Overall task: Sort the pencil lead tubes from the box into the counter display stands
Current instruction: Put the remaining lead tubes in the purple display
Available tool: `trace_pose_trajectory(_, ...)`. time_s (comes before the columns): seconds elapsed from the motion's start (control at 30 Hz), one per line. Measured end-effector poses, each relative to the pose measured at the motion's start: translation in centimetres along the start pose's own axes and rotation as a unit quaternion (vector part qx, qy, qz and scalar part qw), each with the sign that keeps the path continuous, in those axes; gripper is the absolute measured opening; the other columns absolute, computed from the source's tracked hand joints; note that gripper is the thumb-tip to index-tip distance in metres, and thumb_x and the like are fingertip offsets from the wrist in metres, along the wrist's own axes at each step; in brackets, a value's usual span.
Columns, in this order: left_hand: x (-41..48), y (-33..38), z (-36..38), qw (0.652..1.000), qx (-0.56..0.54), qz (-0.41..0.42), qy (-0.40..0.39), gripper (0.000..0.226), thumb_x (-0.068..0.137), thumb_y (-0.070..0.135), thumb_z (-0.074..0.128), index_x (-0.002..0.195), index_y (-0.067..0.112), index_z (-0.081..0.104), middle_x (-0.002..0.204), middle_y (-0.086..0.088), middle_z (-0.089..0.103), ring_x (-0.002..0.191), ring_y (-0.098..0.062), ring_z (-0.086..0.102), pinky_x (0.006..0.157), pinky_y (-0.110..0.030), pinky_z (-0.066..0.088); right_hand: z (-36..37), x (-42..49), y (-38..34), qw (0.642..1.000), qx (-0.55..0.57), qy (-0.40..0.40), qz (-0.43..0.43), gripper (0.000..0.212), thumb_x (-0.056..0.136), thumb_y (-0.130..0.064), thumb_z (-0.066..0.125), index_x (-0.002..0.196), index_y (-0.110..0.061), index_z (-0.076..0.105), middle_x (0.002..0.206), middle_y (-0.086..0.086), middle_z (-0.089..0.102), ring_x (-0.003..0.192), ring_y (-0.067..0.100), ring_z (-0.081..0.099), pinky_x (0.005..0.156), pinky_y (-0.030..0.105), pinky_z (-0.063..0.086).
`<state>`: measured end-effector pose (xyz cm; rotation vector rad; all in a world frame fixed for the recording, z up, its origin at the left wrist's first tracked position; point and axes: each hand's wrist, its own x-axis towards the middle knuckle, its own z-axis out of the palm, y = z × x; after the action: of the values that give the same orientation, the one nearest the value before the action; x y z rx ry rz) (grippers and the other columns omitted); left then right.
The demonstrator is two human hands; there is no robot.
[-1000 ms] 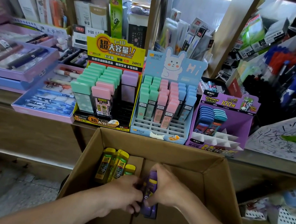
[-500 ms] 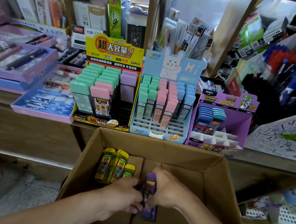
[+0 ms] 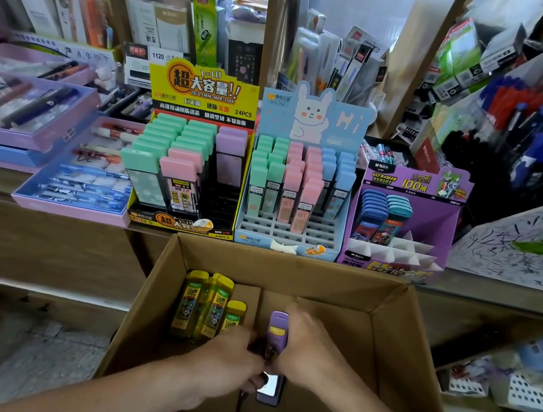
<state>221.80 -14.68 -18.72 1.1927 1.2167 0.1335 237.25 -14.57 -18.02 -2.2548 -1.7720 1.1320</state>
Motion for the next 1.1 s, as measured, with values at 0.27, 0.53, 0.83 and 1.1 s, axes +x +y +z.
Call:
trace_pose_trajectory(0.27,0.2,-0.4,0.0,0.994,-0.106,-0.034,0.015,0.025,0.091,-0.005,0.059,0.11,0.01,0.067,0.103,-0.014,0.073,0.089,-0.016,0.075,0.084,-0.028,0.062,0.8,0.2,1.5,0.977,0.197,0.017,0.086,0.055,0.069,-0.002,0.088,0.103,-0.031,0.056,0.098,-0.005,0.069,0.089,0.008,0.066,0.061,0.02,0.051)
trace_pose_trajectory(0.53,0.1,0.2,-0.4,0.969,-0.237,-0.055,0.04,0.019,0.091,-0.015,0.056,0.081,0.0,0.063,0.075,-0.013,0.072,0.073,-0.017,0.073,0.07,-0.027,0.061,0.8,0.3,2.1,0.952,0.273,0.063,0.125,0.044,0.072,0.005,0.079,0.102,-0.02,0.06,0.098,0.001,0.073,0.088,0.012,0.068,0.064,0.022,0.051)
trace_pose_trajectory(0.83,-0.9,1.6,-0.5,0.955,-0.291,-0.03,0.057,0.035,0.089,-0.017,0.058,0.083,0.008,0.08,0.08,-0.009,0.075,0.077,-0.017,0.068,0.075,-0.026,0.058,-0.6,0.4,1.0,0.935,0.332,0.088,0.091,0.05,0.07,0.004,0.084,0.103,-0.023,0.058,0.108,0.004,0.07,0.097,0.018,0.067,0.07,0.025,0.054)
trace_pose_trajectory(1.1,-1.0,1.8,-0.5,0.973,-0.226,-0.012,0.049,0.023,0.093,0.016,0.072,0.116,0.014,0.07,0.102,-0.006,0.081,0.097,-0.021,0.077,0.083,-0.032,0.06,-3.1,-0.2,1.0,0.891,0.451,0.025,0.044,0.053,0.078,0.014,0.079,0.119,-0.013,0.061,0.106,0.01,0.078,0.102,0.027,0.075,0.093,0.053,0.06)
